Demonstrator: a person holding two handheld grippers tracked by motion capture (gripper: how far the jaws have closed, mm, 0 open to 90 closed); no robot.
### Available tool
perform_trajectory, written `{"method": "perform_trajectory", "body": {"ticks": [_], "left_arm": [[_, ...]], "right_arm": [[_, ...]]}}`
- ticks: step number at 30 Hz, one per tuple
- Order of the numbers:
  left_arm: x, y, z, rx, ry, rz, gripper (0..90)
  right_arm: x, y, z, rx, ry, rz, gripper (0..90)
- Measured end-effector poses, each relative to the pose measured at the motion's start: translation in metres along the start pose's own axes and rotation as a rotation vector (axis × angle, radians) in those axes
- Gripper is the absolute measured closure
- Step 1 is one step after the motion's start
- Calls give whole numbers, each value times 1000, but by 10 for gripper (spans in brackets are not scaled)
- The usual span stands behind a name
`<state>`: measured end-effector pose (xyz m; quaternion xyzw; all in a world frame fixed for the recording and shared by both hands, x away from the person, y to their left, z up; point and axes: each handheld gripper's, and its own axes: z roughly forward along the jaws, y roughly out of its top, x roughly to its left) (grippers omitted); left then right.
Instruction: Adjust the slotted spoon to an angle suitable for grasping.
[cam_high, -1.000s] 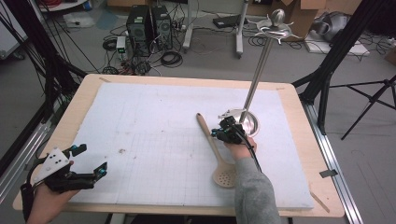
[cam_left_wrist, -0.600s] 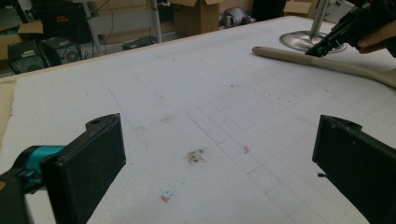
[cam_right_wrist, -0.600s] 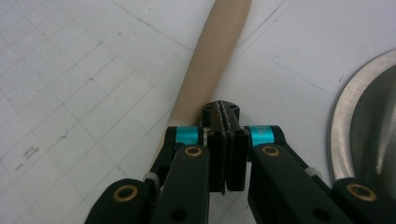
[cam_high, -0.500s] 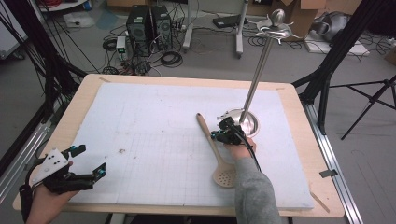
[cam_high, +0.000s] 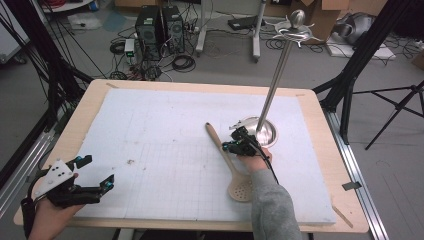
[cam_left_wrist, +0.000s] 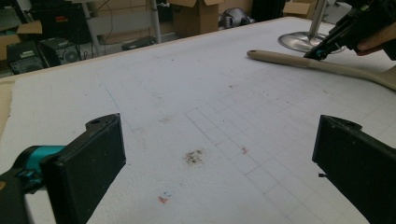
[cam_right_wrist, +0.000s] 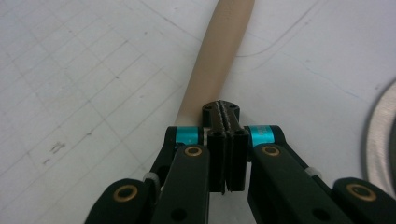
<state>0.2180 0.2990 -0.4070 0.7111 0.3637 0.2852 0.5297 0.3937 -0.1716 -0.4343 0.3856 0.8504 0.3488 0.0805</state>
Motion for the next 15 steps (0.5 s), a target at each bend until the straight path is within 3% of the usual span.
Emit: {"method": "perform_trajectory", "body": {"ticks": [15], "left_arm": [[0,-1,1,4,-2,0,28]], "right_arm": [[10,4,2,35,59,-101,898]]}}
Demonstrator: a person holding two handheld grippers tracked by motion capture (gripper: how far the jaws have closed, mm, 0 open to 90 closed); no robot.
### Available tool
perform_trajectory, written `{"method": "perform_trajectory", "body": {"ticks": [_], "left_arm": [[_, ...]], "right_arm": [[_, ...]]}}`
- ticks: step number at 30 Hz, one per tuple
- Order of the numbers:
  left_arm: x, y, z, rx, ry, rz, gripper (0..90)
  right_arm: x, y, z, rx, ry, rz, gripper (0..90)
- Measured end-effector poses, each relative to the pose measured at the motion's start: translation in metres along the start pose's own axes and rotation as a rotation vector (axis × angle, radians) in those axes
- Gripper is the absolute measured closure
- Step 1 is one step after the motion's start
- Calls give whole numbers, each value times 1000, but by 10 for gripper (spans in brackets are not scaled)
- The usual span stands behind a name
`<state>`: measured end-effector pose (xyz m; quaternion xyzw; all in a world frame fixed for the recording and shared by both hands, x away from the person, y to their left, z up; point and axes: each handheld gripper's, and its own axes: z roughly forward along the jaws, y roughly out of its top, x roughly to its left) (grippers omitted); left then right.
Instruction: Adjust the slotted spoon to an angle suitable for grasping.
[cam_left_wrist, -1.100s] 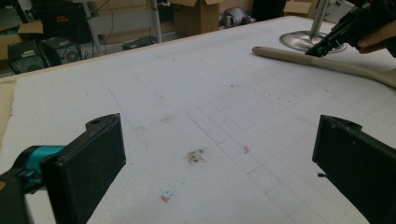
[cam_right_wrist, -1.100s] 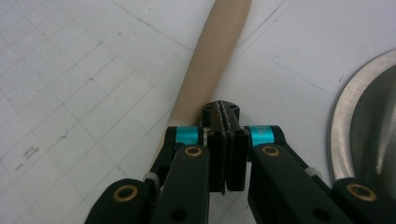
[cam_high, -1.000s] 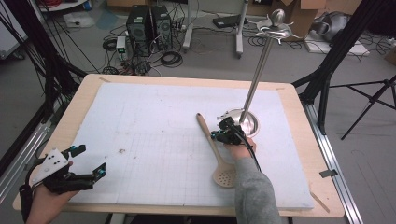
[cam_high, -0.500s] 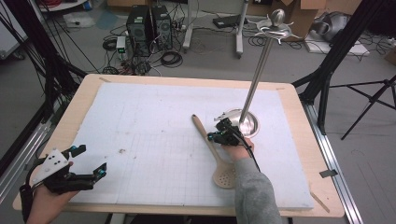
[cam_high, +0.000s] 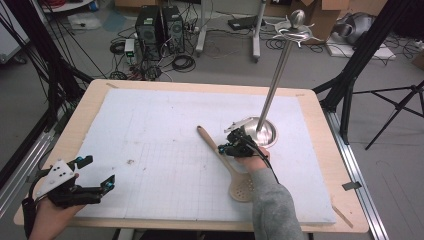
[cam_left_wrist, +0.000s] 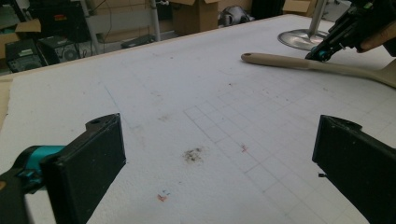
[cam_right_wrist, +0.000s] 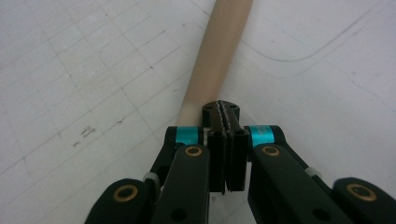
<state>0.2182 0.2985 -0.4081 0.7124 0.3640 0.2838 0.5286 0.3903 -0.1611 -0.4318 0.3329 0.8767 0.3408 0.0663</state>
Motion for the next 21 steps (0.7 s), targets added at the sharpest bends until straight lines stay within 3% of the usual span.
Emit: {"method": "perform_trajectory", "body": {"ticks": [12,21], "left_arm": [[1,-1,-2,1,4,-2,28],[2,-1,-4,2,7,-4,28]], "right_arm": [[16,15,10,38,-2,-124,898],[23,22,17,45,22,-156,898]]}}
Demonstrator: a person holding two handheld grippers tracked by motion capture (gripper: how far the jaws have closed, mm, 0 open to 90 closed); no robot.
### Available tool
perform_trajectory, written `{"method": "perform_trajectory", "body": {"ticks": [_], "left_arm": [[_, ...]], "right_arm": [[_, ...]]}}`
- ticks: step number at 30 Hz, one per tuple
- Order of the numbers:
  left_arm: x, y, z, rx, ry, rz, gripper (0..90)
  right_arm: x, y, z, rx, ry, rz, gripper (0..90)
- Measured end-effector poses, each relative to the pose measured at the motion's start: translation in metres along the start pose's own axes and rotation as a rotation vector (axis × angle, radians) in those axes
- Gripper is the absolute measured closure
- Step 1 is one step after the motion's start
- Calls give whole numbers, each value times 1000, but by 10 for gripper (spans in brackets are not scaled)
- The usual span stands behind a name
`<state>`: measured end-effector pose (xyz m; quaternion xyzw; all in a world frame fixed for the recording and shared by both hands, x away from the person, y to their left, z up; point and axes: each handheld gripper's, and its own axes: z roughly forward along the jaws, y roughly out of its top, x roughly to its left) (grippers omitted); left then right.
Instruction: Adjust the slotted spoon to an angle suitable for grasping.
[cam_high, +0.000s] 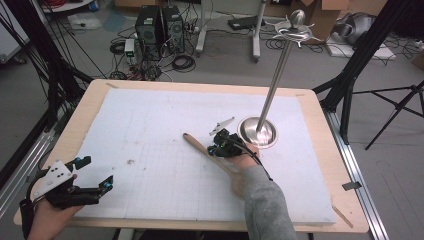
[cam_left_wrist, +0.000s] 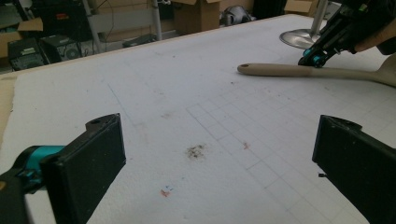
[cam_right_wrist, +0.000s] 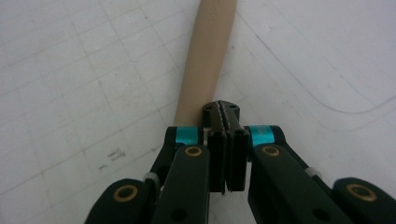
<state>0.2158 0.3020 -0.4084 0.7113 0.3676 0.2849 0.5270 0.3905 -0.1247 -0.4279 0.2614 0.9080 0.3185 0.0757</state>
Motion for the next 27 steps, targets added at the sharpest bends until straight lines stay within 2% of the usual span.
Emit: {"method": "perform_trajectory", "body": {"ticks": [13,27], "left_arm": [[0,0,-3,-5,4,-3,28],[-1,0,-2,-2,3,0,28]], "right_arm": [[18,16,13,13,64,-77,898],[29,21,20,5,102,-104,898]]}}
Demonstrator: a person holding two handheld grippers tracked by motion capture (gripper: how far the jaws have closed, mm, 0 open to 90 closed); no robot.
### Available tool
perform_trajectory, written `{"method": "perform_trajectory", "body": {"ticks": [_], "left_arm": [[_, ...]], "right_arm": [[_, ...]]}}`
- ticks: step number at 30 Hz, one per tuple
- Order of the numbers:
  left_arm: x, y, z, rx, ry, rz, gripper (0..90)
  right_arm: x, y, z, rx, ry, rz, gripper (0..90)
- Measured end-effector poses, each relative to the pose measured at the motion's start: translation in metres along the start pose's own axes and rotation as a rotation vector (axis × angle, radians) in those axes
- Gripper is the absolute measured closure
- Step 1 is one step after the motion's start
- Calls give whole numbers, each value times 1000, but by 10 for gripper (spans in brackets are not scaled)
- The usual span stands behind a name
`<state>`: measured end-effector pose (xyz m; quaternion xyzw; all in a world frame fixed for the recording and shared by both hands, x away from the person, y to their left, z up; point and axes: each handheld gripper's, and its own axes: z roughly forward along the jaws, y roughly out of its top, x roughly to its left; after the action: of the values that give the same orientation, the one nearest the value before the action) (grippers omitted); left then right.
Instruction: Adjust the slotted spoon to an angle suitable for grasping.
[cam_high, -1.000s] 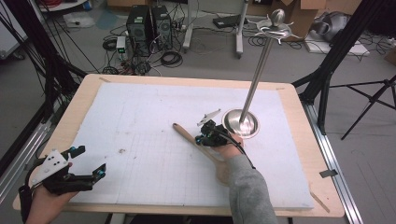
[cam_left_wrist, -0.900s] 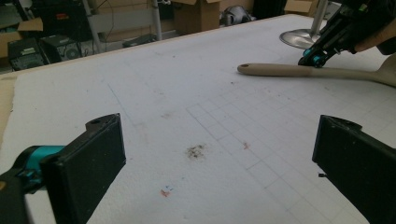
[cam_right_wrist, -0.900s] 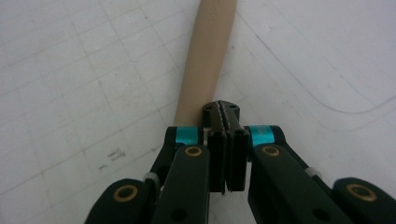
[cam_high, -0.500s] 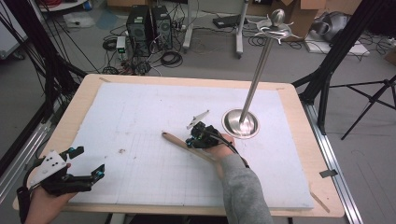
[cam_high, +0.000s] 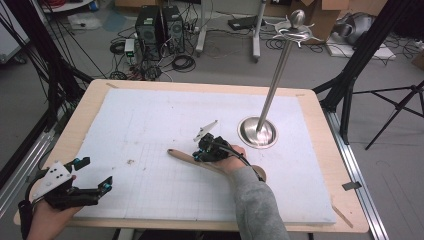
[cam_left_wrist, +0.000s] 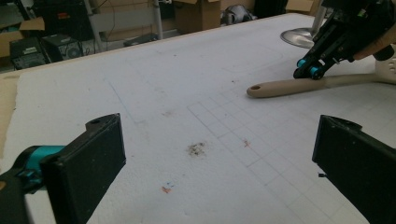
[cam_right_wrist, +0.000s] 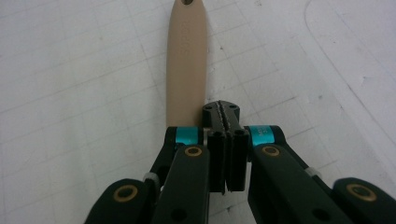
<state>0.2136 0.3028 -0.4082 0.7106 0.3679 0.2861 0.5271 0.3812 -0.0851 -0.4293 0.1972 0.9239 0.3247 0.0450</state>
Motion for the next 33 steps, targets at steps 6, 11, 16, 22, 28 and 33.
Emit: {"method": "perform_trajectory", "body": {"ticks": [6,11,16,22,28,33], "left_arm": [[1,-1,0,4,-1,-2,28],[3,-1,2,1,-4,-11,28],[5,-2,5,0,-2,-15,28],[5,-3,1,0,5,-18,28],[5,-4,-1,4,7,-16,28],[4,-7,-1,13,5,-31,28]], "right_arm": [[-2,0,-4,-35,15,28,897],[-5,-2,-18,-77,19,46,826],[-9,-5,-35,-144,25,86,676],[-7,-6,-46,-145,62,103,391],[-4,-9,-55,-152,56,87,149],[-7,-13,-66,-176,33,52,150]]}}
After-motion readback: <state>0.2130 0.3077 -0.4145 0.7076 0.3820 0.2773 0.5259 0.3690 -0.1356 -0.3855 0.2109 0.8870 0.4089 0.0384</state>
